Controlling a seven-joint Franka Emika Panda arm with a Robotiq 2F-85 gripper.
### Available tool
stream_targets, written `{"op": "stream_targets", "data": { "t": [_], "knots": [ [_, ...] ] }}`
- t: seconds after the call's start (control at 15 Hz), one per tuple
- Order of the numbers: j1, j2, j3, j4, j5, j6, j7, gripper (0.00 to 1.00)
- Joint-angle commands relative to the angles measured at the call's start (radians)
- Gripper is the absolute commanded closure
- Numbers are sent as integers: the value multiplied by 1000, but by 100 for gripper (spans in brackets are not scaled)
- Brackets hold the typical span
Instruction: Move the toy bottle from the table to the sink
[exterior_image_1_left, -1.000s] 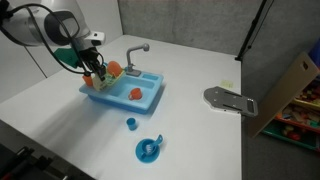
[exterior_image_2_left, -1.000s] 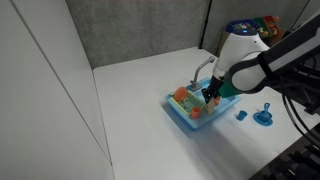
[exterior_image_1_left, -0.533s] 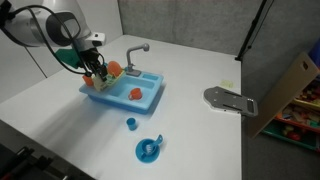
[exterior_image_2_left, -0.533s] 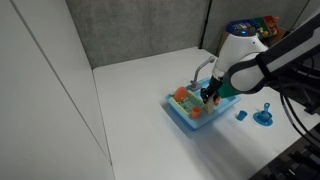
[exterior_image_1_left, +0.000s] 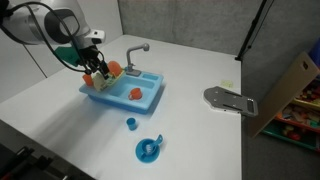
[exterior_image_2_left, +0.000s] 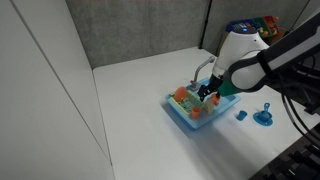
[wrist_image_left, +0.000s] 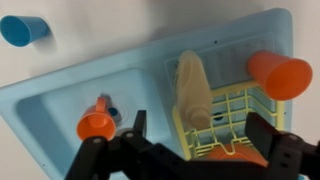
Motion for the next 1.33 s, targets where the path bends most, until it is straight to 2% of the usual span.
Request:
{"op": "stream_targets", "data": {
  "t": [0.0,0.27,0.73,1.27],
  "knots": [
    [-2,-67,0,-29,14,-33,-28,0],
    [5,-122,-17,-33,-8,-83,-1,0],
    [-44,-256,-3,-71,-15,-214,-34,0],
    [-135,-427,9,-118,-7,-389,-157,0]
  ]
}}
